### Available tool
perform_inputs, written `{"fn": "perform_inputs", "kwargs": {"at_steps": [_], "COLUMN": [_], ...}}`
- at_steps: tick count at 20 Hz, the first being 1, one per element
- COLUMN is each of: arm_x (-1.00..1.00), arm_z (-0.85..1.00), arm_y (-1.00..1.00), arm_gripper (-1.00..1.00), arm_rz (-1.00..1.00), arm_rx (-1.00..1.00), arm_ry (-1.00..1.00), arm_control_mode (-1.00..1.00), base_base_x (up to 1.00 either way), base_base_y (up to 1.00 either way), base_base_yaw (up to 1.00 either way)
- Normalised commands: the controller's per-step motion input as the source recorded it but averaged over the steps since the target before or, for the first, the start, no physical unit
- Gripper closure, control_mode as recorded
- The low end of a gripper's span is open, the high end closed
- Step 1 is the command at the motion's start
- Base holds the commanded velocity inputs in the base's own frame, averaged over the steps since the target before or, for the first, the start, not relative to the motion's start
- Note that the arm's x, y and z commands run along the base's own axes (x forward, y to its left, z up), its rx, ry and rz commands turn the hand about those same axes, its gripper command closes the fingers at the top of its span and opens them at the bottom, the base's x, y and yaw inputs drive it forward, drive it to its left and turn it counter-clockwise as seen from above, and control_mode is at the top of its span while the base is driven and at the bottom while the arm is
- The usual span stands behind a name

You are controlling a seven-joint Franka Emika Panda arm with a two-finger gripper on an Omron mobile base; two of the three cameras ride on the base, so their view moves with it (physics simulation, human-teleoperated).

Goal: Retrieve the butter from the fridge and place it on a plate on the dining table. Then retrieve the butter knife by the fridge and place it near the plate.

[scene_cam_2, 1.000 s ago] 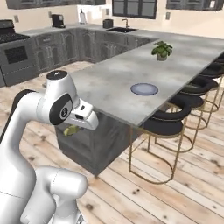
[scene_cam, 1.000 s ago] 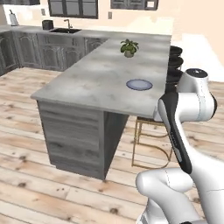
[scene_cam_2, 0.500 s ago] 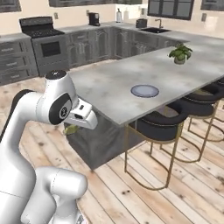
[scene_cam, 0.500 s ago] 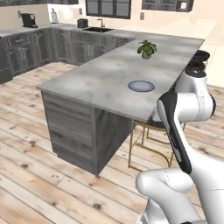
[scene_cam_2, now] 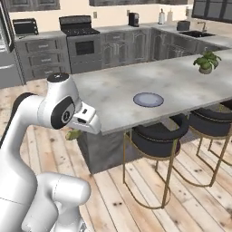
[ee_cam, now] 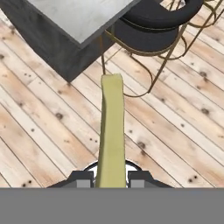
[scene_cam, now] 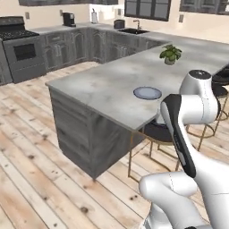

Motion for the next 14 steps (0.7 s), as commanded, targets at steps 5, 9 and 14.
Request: {"fn": "perform_inputs", "kwargs": {"at_steps": [5, 9, 14], "arm_x": [0.0, 0.0, 0.0], "arm_z": [0.0, 0.0, 0.0], "arm_y": [0.0, 0.0, 0.0], "arm_gripper": [1.0, 1.0, 1.0], "arm_rz": [0.0, 0.0, 0.0], "arm_rx": [0.0, 0.0, 0.0], "arm_ry": [0.0, 0.0, 0.0], "arm_control_mode": [1.0, 1.0, 1.0], "base_base_x": [0.1, 0.09, 0.07], "base_base_y": [-1.0, -1.0, -1.0], "base_base_yaw": [0.49, 0.5, 0.49]}}
